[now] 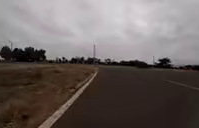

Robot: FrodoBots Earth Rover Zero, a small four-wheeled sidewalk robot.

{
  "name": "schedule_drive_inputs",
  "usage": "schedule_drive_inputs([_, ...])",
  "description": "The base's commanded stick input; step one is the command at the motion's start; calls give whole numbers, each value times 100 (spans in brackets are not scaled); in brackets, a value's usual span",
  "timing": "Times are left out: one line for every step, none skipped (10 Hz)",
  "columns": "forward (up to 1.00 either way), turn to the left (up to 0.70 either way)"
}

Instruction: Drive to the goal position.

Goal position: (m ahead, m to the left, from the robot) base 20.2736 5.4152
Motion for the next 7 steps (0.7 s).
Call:
schedule_drive_inputs([100,-27])
schedule_drive_inputs([100,-32])
schedule_drive_inputs([100,-32])
schedule_drive_inputs([100,-19])
schedule_drive_inputs([100,-2])
schedule_drive_inputs([100,-8])
schedule_drive_inputs([100,-18])
